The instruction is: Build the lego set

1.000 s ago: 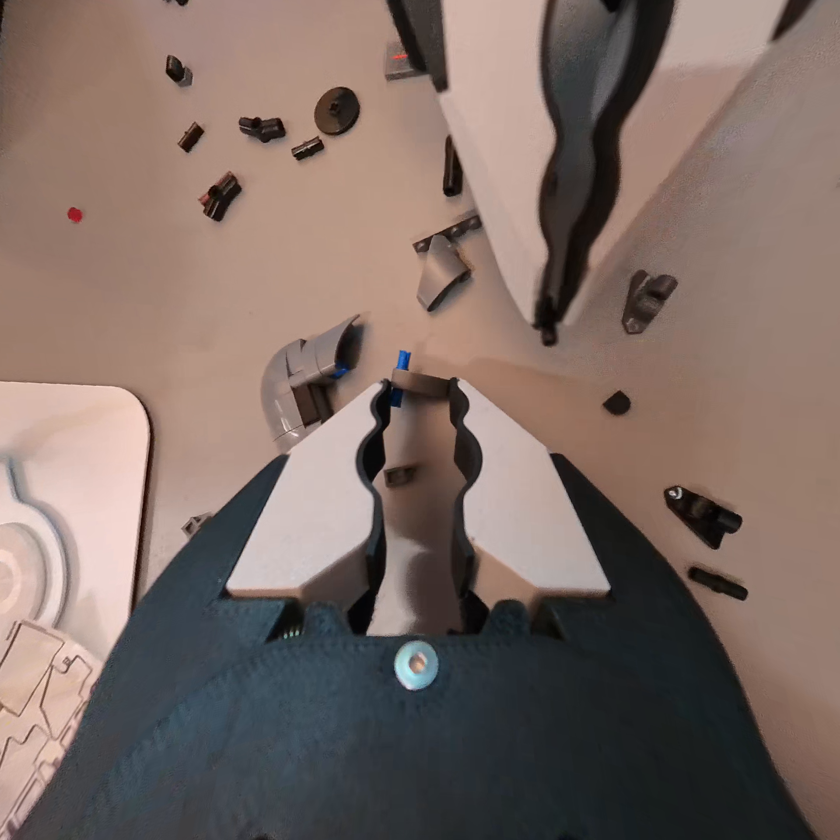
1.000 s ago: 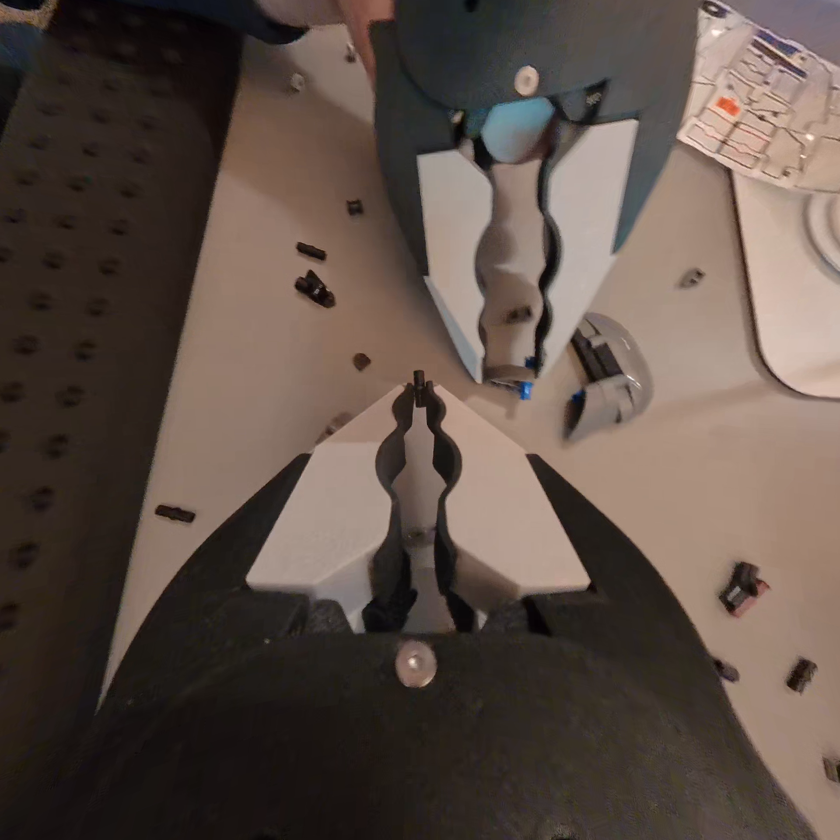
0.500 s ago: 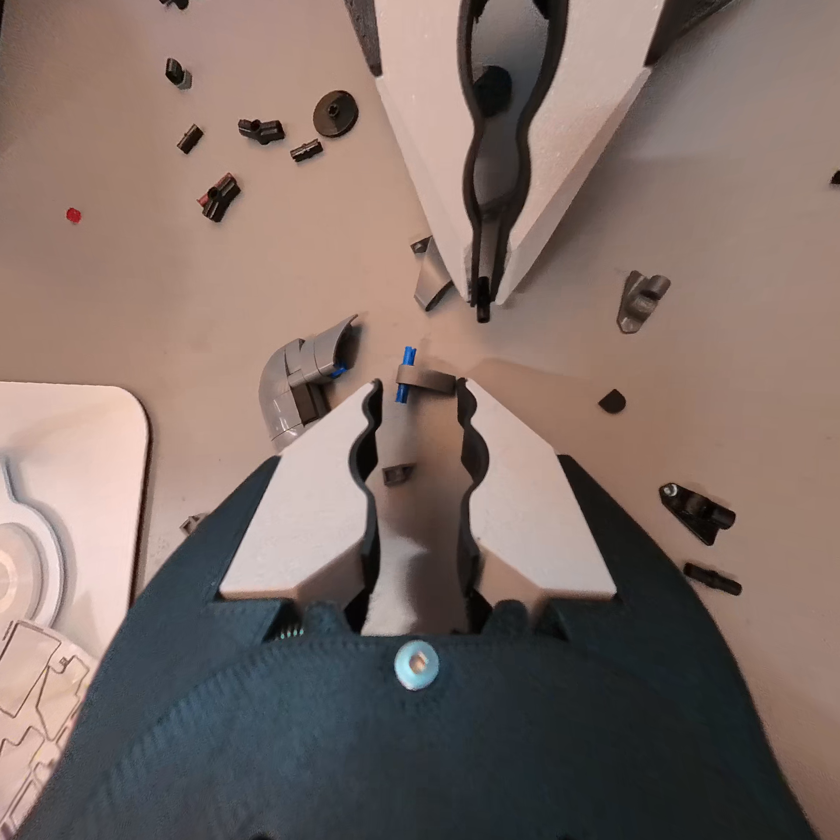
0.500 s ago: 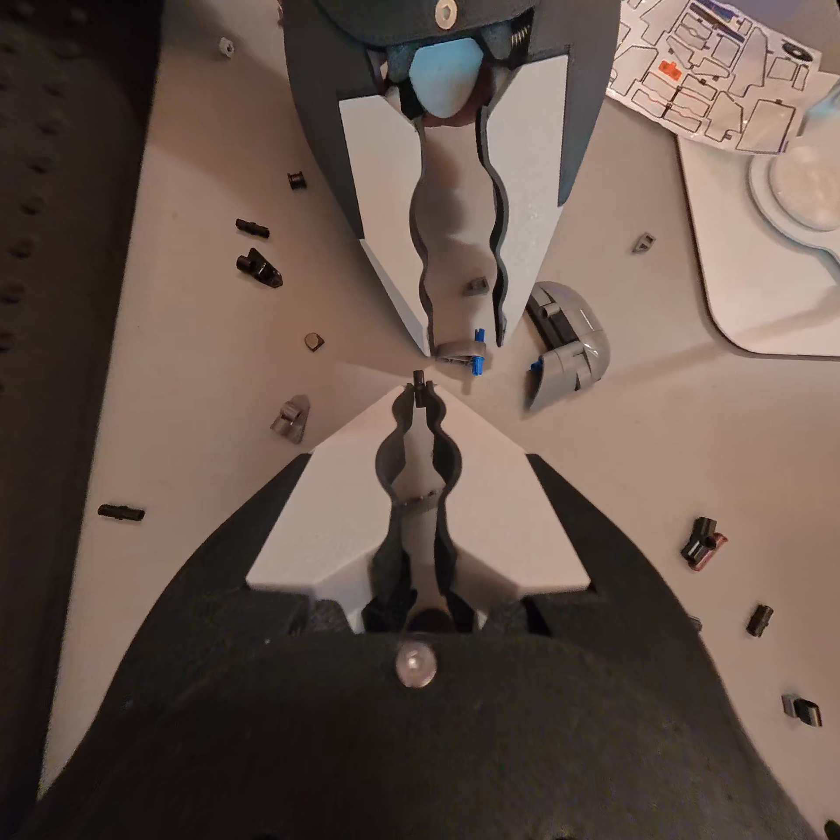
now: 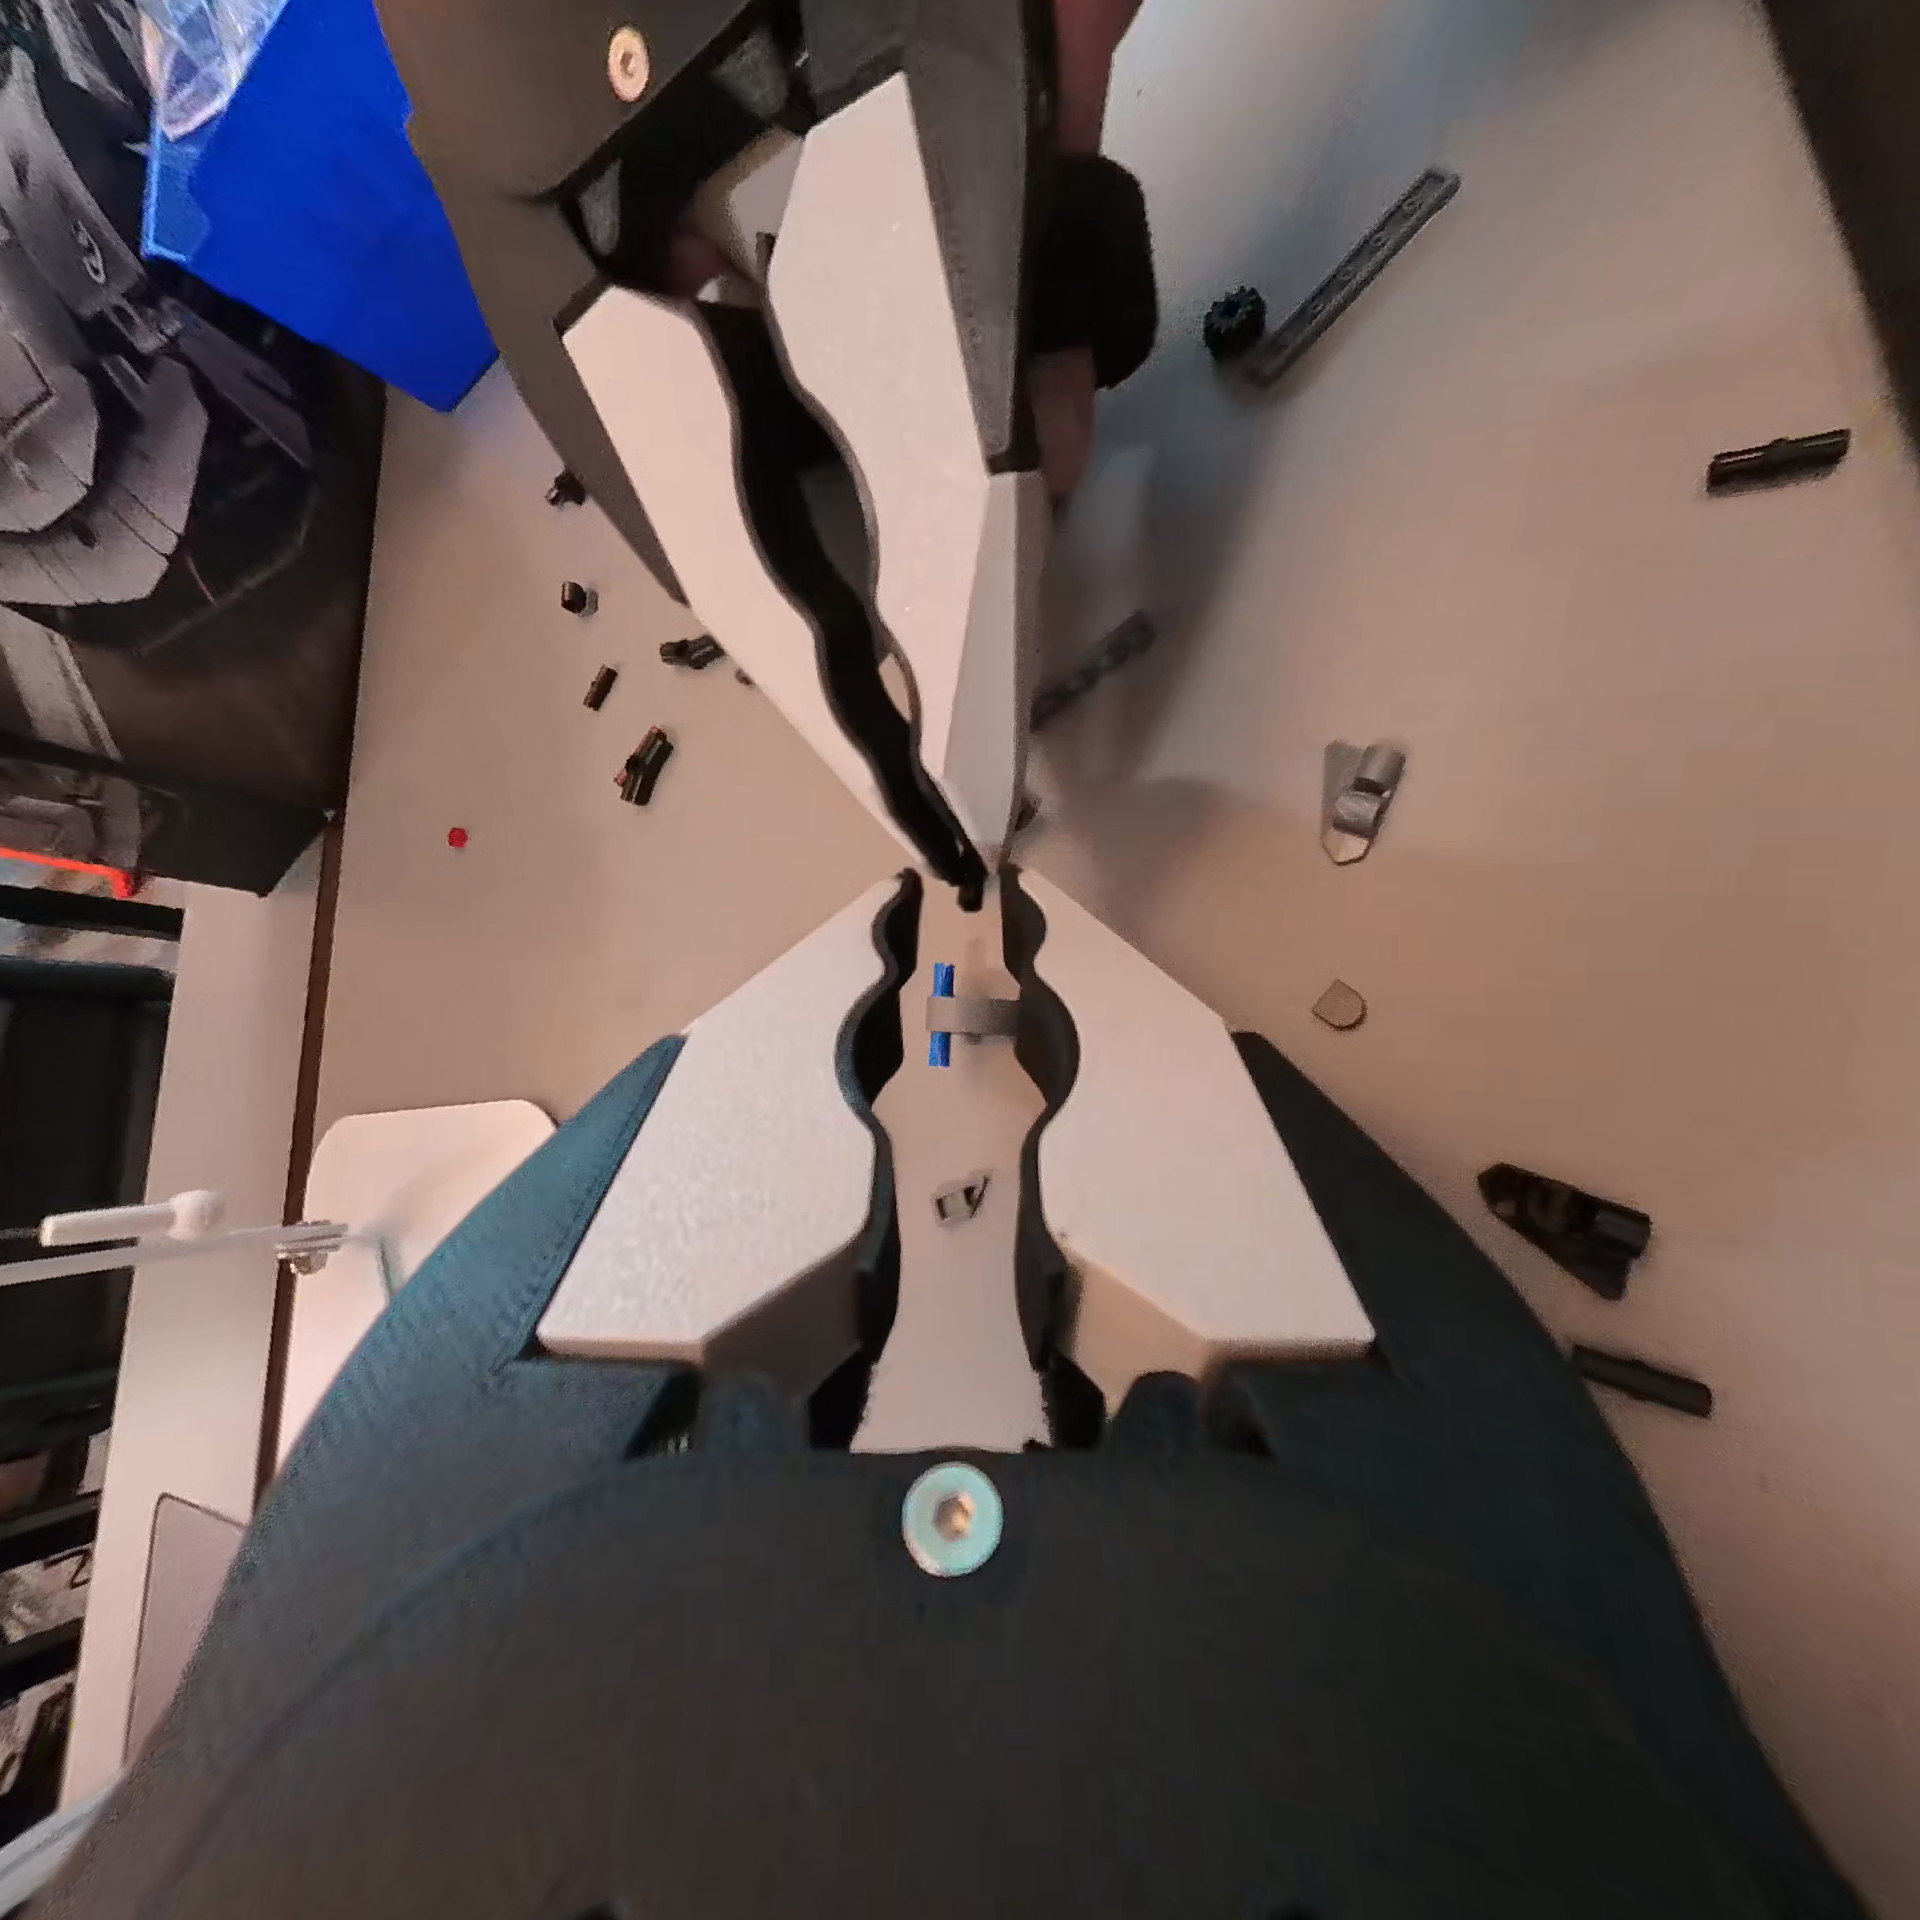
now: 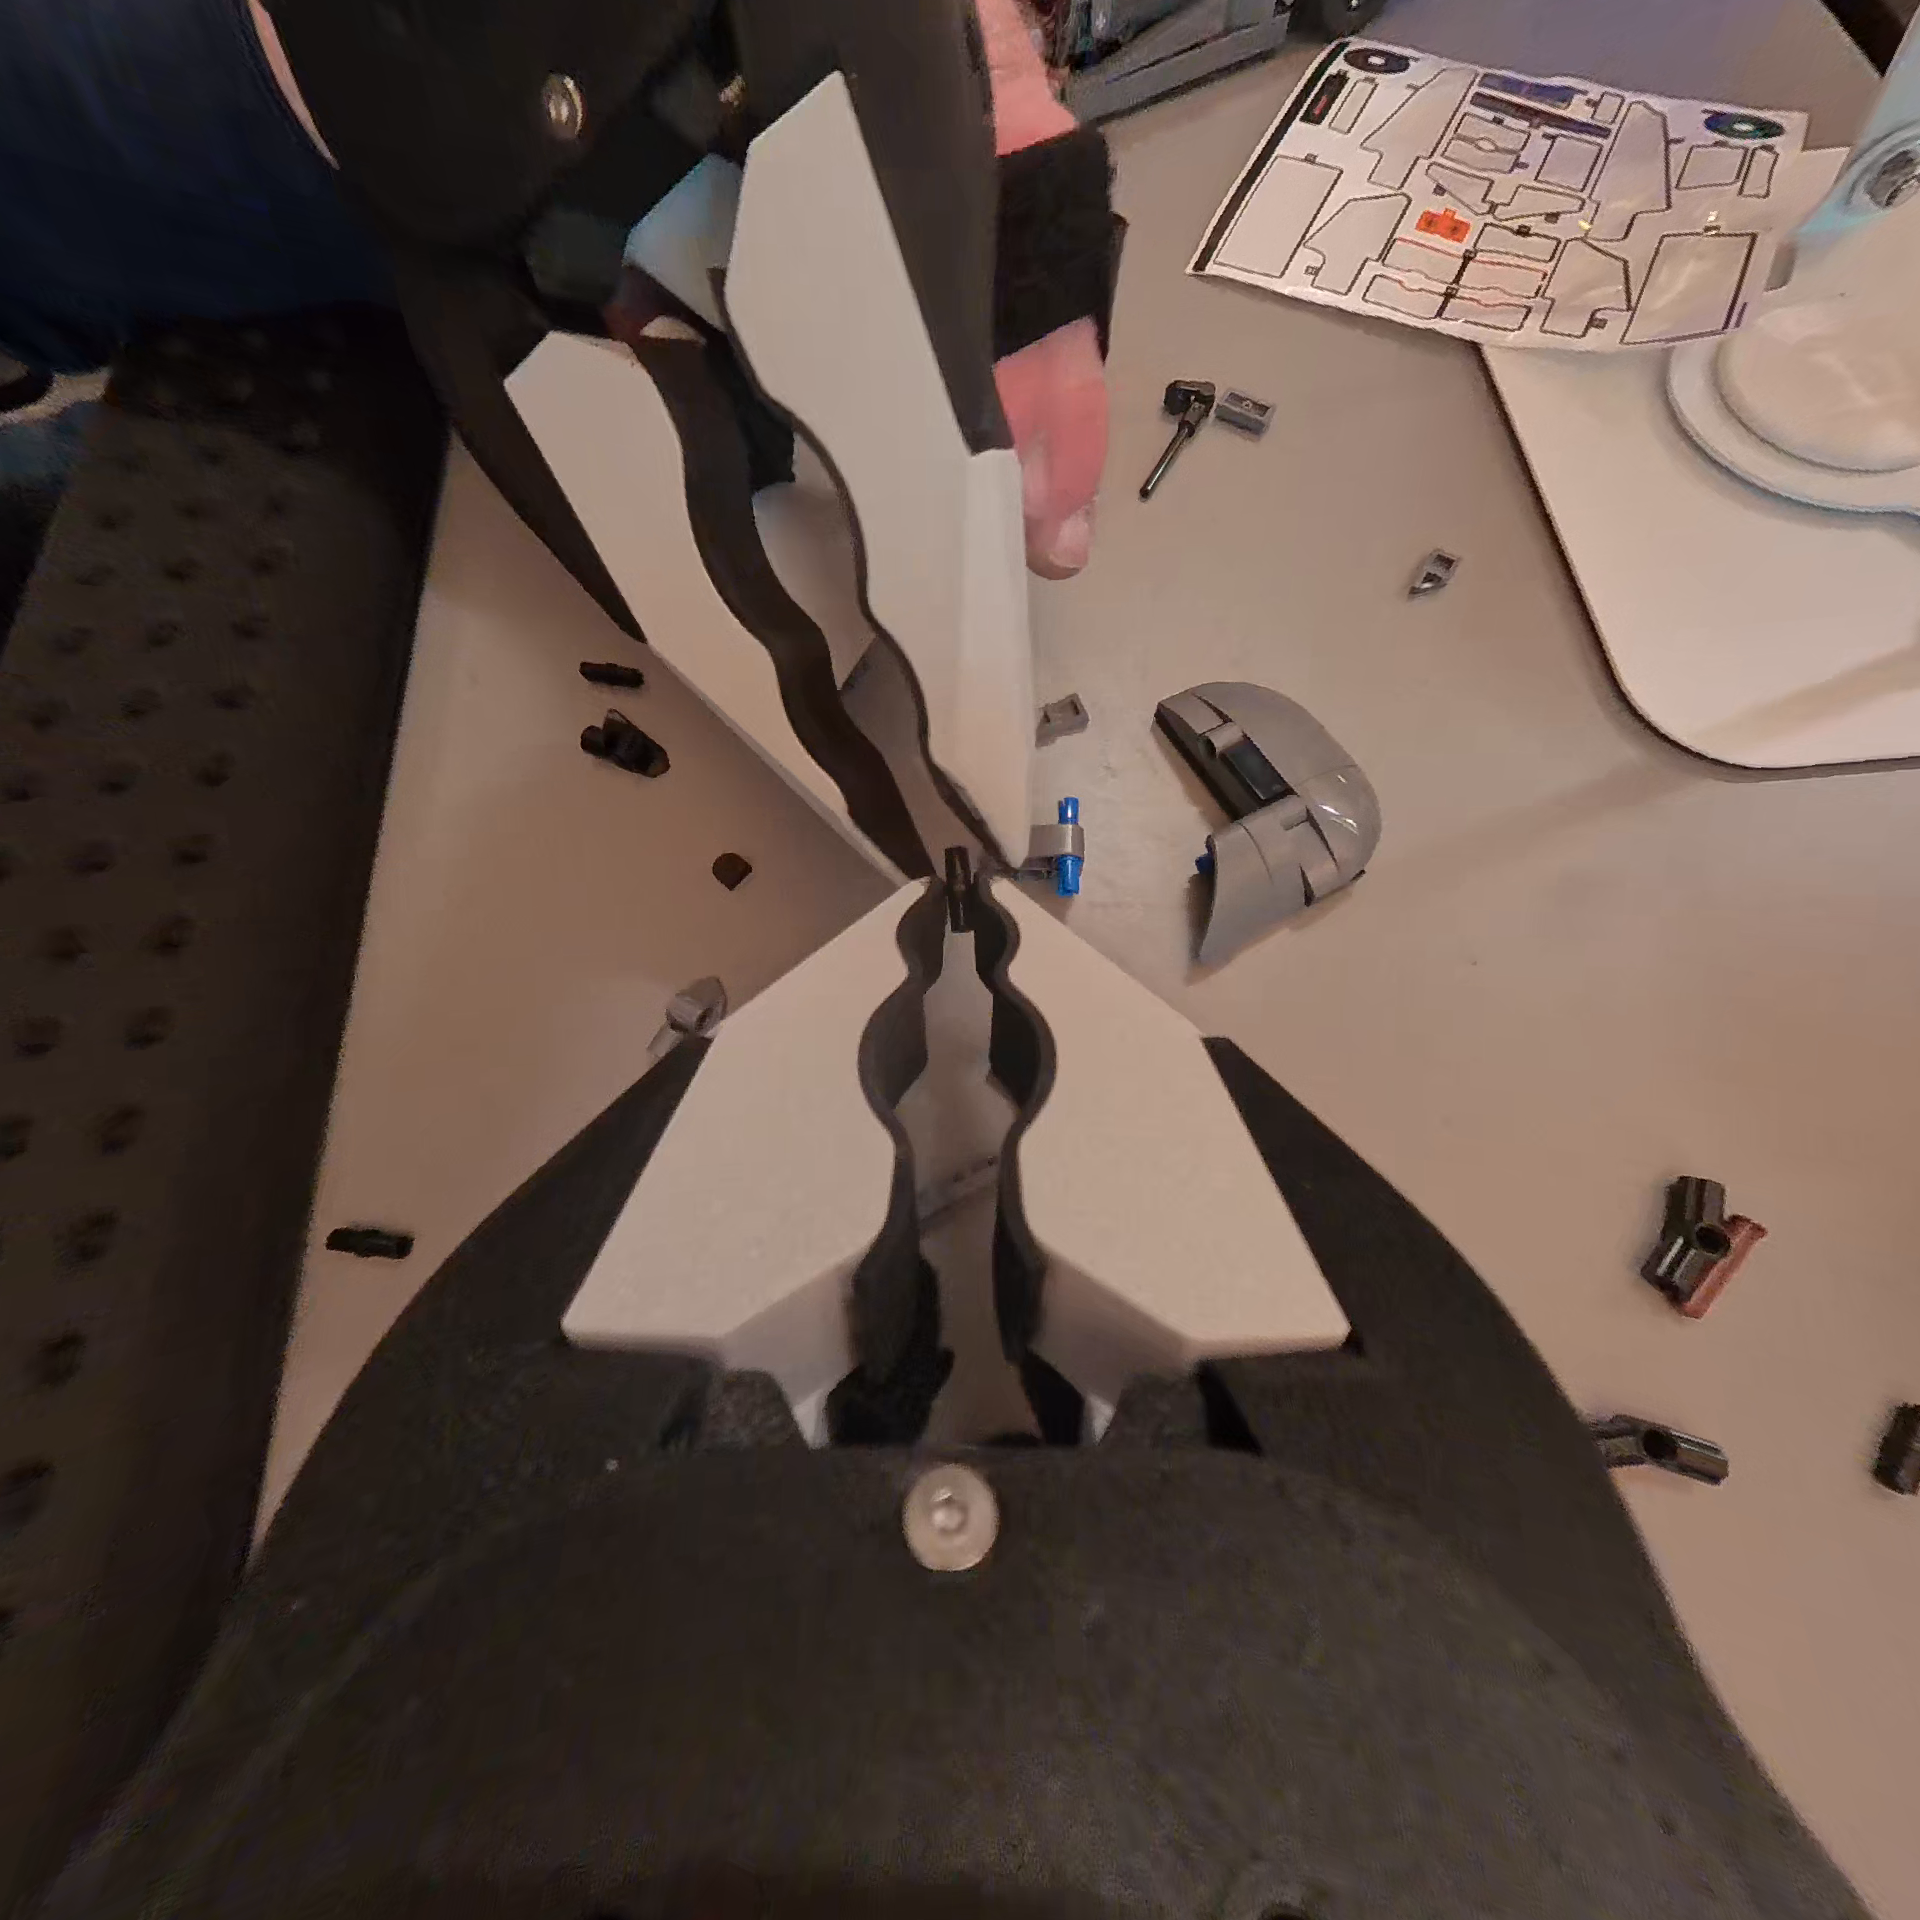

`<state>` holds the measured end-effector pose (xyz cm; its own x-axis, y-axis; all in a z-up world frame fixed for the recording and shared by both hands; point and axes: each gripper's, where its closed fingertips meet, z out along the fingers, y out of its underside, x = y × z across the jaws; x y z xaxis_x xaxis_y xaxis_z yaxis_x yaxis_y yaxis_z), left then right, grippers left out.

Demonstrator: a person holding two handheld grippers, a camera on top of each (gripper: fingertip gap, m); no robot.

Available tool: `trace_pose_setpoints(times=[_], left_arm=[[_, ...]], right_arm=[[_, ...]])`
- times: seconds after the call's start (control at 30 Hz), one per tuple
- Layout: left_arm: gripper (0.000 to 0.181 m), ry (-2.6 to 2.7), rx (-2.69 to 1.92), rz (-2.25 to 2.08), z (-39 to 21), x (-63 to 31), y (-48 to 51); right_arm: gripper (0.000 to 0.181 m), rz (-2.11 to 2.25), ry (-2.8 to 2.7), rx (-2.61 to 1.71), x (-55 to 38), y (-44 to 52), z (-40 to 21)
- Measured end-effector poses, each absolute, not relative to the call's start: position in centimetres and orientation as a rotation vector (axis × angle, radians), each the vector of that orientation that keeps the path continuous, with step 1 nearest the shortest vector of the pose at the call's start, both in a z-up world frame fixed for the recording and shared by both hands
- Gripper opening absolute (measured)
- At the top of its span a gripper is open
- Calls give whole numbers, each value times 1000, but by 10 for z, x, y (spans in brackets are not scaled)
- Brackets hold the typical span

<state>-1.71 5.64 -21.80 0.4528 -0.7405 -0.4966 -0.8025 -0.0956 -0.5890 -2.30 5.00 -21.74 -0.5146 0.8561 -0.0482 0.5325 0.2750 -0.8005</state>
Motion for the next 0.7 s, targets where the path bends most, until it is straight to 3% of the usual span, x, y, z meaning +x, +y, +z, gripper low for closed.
trace_pose_setpoints(times=[0.7], left_arm=[[2,1203,-1690,213,-181,-19,65]], right_arm=[[3,1600,-1878,-1388,-26,61,-177]])
